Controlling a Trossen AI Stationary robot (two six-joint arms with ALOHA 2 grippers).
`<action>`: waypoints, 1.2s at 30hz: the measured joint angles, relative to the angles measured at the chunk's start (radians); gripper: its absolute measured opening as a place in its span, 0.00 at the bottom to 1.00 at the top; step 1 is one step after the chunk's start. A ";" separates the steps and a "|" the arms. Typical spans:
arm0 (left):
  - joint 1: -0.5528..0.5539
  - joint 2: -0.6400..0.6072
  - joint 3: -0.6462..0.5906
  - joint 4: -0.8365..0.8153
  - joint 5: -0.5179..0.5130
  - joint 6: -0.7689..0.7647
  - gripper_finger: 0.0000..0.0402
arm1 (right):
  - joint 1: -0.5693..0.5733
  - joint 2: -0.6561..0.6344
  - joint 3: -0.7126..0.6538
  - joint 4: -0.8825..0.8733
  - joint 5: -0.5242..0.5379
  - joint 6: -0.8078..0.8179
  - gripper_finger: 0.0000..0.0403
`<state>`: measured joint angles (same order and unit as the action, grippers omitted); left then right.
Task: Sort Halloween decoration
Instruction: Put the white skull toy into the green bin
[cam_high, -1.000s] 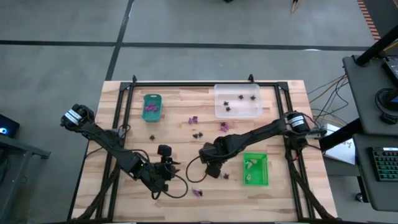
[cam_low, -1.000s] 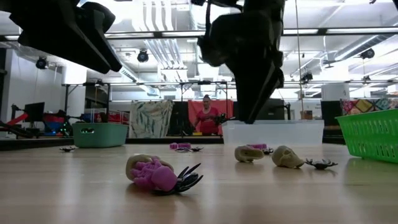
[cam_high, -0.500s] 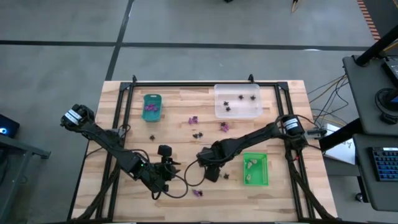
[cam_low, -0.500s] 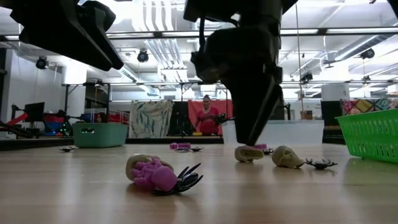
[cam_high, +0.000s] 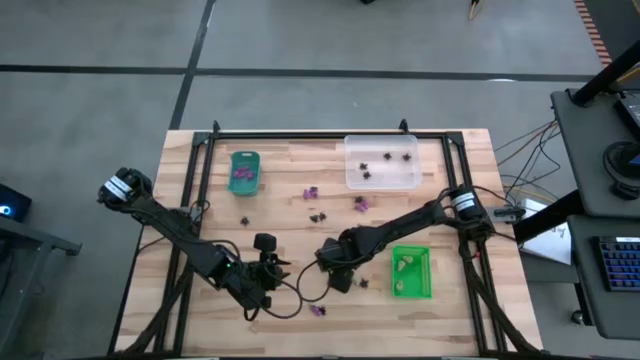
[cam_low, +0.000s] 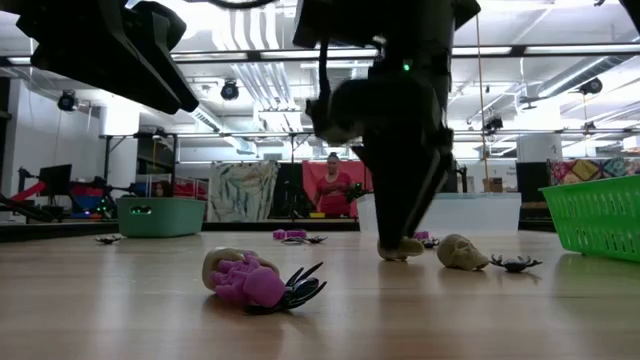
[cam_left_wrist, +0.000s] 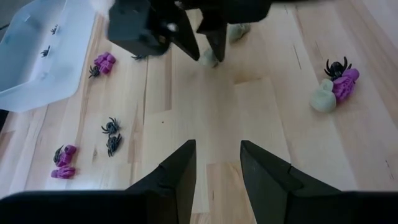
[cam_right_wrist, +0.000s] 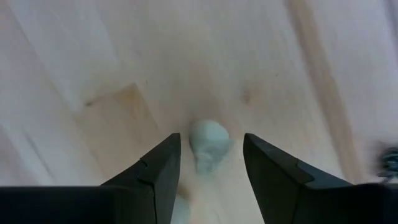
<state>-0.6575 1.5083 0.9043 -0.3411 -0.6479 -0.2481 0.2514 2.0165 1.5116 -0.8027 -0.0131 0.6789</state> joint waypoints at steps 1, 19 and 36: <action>0.000 0.002 0.000 0.000 0.000 0.000 0.27 | 0.002 0.007 -0.001 -0.001 -0.006 -0.008 0.41; 0.000 0.011 0.000 0.001 0.000 -0.001 0.27 | 0.006 0.025 0.003 0.009 -0.011 -0.010 0.26; 0.000 0.011 0.000 0.003 0.000 -0.001 0.27 | 0.004 0.026 0.038 -0.002 -0.013 -0.036 0.15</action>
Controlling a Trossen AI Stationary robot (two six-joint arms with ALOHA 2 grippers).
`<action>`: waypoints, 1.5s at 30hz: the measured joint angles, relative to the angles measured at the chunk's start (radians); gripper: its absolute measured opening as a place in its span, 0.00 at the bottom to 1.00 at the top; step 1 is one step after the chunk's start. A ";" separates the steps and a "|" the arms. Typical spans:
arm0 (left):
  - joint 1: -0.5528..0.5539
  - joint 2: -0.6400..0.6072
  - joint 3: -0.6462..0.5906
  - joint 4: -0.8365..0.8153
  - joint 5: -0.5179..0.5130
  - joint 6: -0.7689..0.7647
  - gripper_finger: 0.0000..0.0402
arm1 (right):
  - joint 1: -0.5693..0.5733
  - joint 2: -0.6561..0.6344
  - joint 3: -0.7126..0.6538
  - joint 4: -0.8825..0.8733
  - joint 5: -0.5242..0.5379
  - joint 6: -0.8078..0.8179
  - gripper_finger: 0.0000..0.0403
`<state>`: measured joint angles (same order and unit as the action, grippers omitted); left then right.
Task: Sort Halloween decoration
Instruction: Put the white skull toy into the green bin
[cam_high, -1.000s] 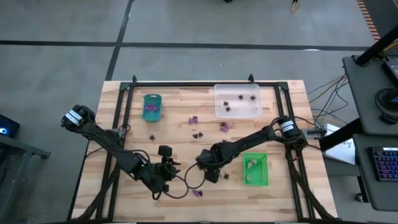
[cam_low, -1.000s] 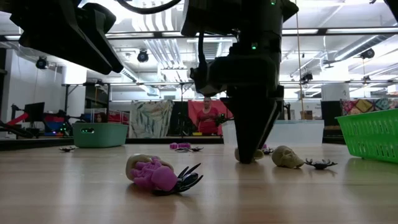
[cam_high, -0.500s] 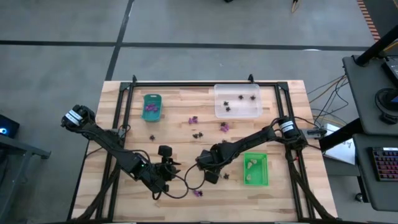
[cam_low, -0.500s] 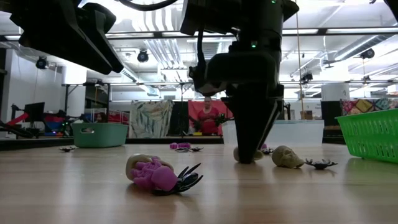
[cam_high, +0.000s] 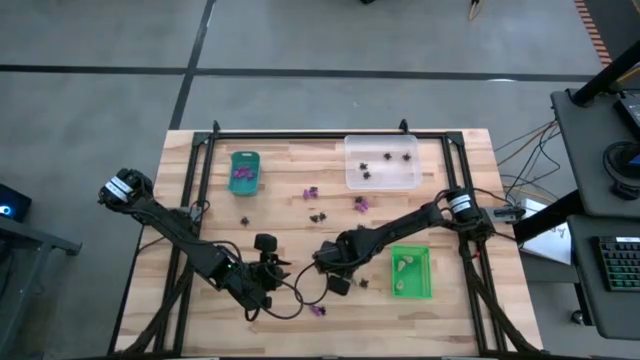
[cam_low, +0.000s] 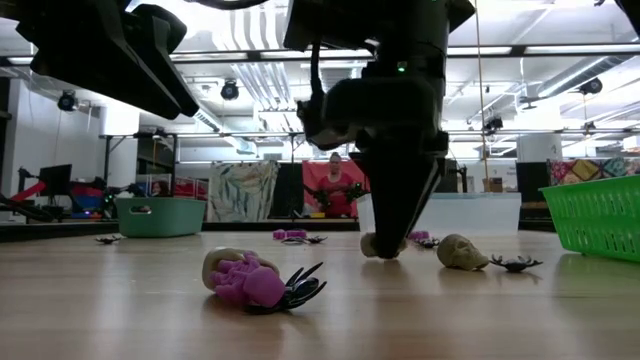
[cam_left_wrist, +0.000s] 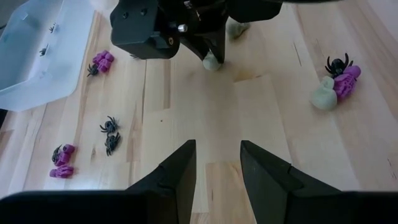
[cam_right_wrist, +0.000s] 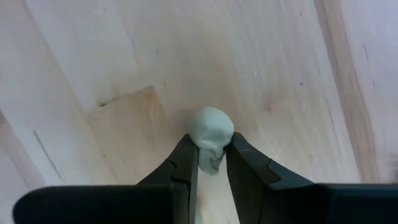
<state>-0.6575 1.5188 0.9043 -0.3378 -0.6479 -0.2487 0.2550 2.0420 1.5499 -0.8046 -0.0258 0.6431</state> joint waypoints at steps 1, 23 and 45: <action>0.000 0.000 0.000 0.000 -0.001 0.001 0.27 | 0.000 -0.002 0.003 -0.002 0.000 -0.001 0.15; 0.000 -0.009 0.000 -0.048 -0.027 -0.003 0.27 | 0.033 -0.249 0.039 -0.639 -0.077 0.124 0.15; 0.000 -0.009 0.000 -0.063 -0.042 -0.027 0.27 | 0.231 -0.525 -0.532 -0.382 -0.053 0.503 0.21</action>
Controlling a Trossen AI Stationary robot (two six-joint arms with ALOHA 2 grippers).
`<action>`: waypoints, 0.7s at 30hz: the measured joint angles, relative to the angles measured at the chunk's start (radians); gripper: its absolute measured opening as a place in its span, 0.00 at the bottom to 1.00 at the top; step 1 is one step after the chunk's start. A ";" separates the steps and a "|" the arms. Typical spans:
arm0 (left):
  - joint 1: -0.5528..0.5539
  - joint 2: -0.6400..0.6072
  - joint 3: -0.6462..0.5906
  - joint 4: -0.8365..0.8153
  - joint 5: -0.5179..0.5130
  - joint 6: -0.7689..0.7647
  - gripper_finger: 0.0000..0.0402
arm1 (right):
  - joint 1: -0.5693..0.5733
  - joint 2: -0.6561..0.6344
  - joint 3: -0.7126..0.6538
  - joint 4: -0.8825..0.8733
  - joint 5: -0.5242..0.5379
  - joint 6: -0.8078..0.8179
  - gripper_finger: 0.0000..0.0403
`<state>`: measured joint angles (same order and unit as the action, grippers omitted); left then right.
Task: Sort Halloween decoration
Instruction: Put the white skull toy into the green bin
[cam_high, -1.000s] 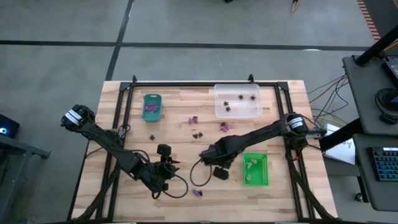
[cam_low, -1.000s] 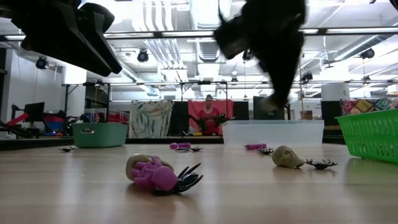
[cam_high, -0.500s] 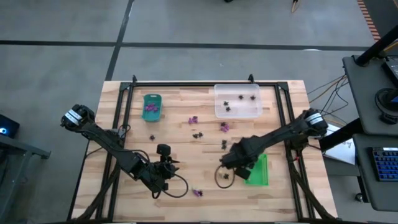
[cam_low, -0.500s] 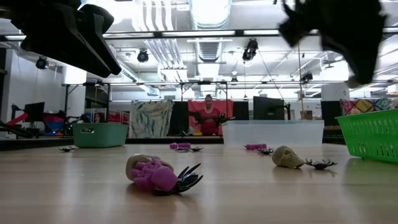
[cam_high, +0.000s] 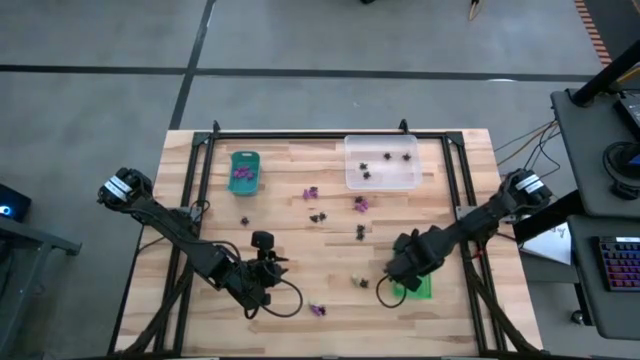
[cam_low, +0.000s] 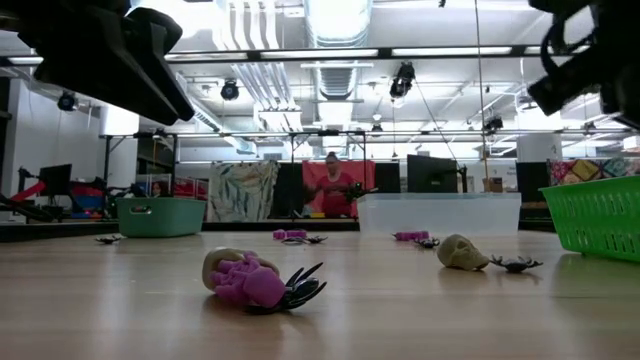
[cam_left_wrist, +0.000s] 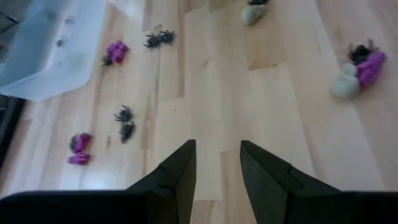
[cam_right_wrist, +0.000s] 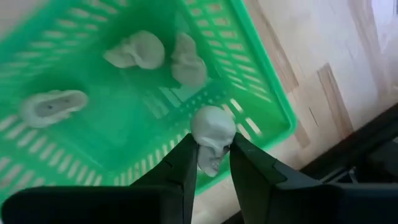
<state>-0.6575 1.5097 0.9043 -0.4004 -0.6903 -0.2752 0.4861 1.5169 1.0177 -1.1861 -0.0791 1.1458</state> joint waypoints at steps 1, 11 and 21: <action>0.000 0.000 0.000 0.000 -0.005 0.000 0.27 | 0.002 -0.002 -0.008 0.004 0.000 0.006 0.21; 0.000 0.000 0.000 0.000 -0.008 -0.003 0.27 | 0.005 -0.003 -0.006 0.044 0.028 -0.002 0.21; 0.000 0.000 0.000 0.000 -0.009 -0.008 0.27 | 0.005 -0.004 0.018 0.056 0.028 0.018 0.21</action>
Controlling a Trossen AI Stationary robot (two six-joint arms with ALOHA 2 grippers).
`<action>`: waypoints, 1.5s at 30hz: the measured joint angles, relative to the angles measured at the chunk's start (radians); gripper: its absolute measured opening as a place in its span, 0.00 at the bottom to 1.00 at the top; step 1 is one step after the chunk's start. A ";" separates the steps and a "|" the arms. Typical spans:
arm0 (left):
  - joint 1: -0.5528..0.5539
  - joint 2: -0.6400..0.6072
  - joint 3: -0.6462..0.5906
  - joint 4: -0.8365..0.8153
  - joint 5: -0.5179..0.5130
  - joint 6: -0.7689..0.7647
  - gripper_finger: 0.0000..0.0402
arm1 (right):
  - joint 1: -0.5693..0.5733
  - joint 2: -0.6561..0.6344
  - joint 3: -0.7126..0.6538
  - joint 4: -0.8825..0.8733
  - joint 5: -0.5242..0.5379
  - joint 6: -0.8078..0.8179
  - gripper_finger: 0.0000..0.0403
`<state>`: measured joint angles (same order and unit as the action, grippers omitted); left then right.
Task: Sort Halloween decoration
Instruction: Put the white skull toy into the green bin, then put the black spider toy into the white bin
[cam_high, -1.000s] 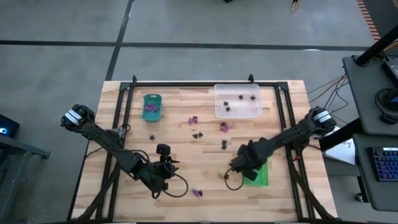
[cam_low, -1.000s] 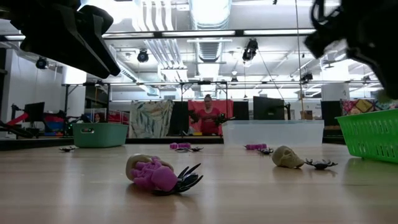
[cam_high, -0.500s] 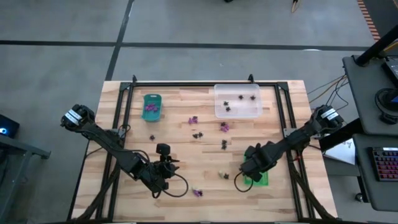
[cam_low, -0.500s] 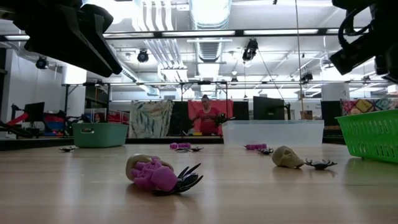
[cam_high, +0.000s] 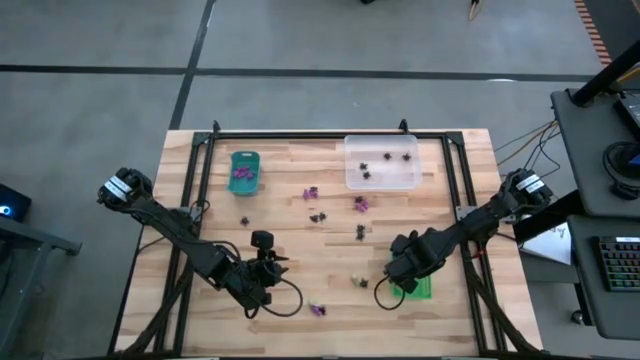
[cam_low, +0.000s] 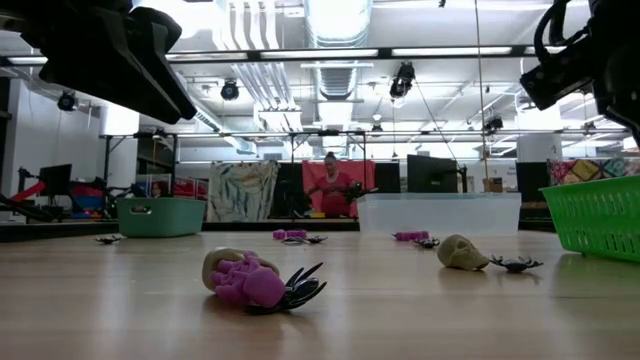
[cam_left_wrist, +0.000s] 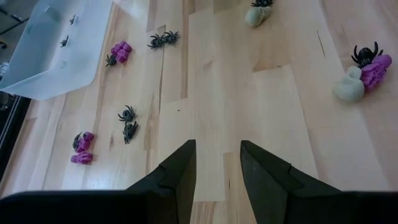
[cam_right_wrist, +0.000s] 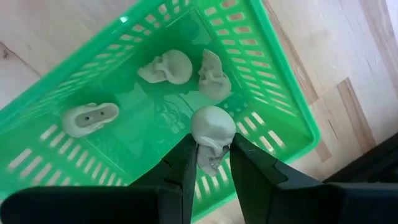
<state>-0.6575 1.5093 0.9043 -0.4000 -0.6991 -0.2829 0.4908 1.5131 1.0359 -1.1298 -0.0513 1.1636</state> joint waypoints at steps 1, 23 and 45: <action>0.000 0.000 0.000 0.000 0.000 0.000 0.27 | 0.000 0.000 0.000 0.002 0.000 0.004 0.21; 0.000 0.000 0.000 -0.001 0.000 -0.015 0.27 | 0.000 0.002 -0.017 0.018 -0.069 -0.038 0.16; 0.007 0.000 0.023 0.000 -0.039 -0.036 0.27 | 0.000 -0.059 0.048 0.088 0.249 -0.205 0.50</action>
<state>-0.6500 1.5093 0.9274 -0.4002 -0.7384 -0.3190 0.4908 1.4537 1.0835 -1.0423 0.1980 0.9588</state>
